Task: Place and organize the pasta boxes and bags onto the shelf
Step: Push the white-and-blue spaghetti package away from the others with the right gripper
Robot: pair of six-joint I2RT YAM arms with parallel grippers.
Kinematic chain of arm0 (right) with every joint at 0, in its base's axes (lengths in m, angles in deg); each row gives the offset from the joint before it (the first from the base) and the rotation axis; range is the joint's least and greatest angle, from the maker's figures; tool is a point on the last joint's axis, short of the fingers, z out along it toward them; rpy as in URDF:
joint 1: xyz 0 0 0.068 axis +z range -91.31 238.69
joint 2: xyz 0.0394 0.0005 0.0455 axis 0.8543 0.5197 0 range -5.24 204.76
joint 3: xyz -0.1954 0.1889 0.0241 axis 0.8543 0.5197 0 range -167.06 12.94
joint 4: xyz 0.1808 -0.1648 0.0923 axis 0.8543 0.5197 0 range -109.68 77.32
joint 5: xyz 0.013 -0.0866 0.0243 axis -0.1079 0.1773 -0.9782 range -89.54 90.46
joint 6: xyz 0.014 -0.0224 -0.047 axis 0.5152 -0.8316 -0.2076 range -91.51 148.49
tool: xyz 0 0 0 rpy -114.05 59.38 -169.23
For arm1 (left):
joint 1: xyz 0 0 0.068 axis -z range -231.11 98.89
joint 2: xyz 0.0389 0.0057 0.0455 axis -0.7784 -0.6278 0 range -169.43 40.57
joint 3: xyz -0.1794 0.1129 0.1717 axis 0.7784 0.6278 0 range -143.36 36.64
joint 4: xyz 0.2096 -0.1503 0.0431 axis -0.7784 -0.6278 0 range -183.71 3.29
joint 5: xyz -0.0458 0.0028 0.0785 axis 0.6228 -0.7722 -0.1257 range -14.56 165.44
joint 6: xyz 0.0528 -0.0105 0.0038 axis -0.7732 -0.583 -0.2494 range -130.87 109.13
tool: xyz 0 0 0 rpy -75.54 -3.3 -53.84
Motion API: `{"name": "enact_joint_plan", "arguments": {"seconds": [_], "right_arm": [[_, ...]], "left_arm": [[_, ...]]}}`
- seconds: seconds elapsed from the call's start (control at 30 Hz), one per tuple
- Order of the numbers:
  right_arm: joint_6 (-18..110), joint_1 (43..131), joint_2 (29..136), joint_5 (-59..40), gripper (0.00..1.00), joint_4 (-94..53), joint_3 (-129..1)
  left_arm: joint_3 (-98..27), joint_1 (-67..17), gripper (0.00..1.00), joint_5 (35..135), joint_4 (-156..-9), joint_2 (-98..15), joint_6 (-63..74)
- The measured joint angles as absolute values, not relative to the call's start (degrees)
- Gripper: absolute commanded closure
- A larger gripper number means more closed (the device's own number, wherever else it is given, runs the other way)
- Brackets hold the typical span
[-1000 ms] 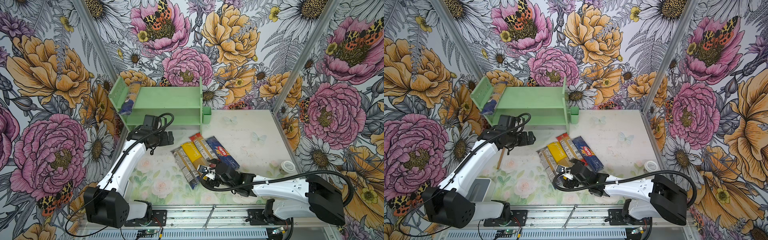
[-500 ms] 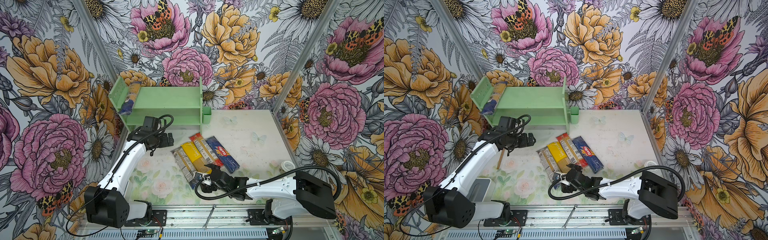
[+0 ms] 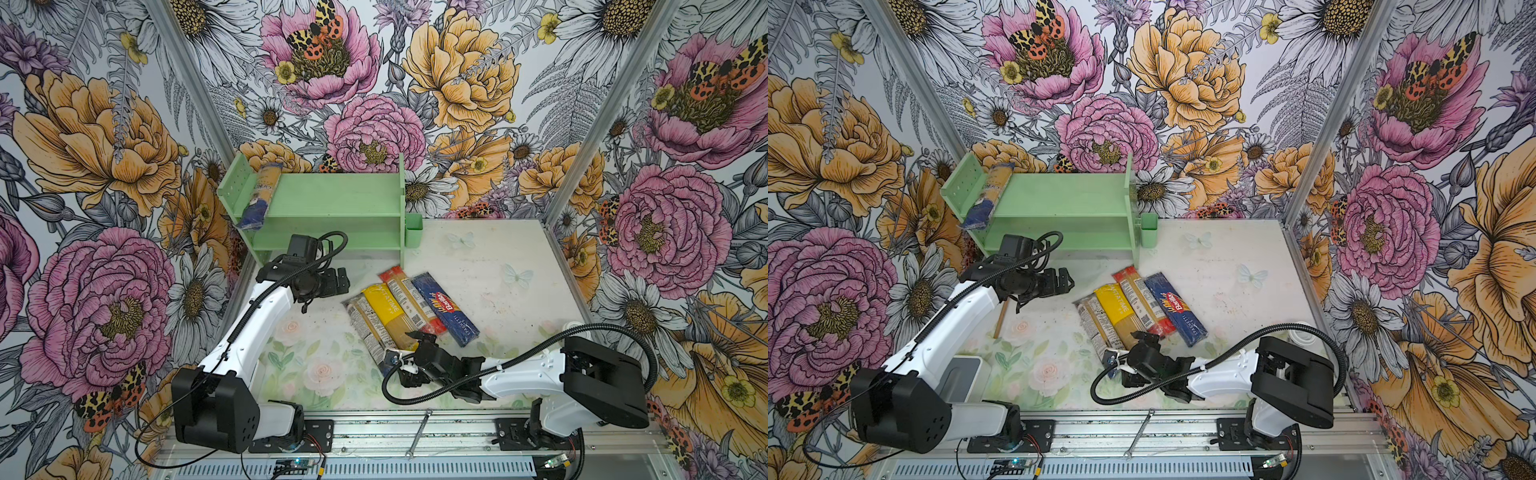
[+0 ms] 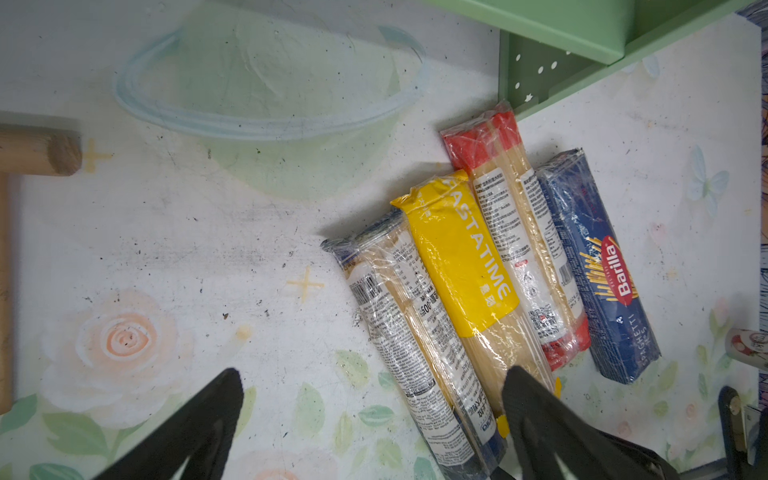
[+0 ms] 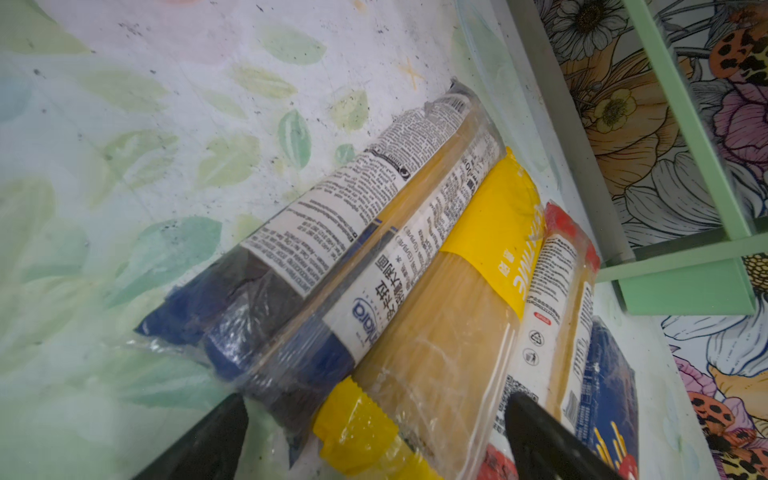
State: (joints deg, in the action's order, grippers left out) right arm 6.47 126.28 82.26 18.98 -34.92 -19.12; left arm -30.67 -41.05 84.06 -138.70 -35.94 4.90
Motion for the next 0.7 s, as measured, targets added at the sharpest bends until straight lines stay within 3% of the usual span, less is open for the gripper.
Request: {"name": "enact_joint_plan", "arguments": {"seconds": [0.7], "right_arm": [[4.79,126.61,92.47,21.30,0.01,-41.50,-24.32]], "left_arm": [[-27.76,-42.91,0.01,85.44,-136.75,-35.94,4.90]]}}
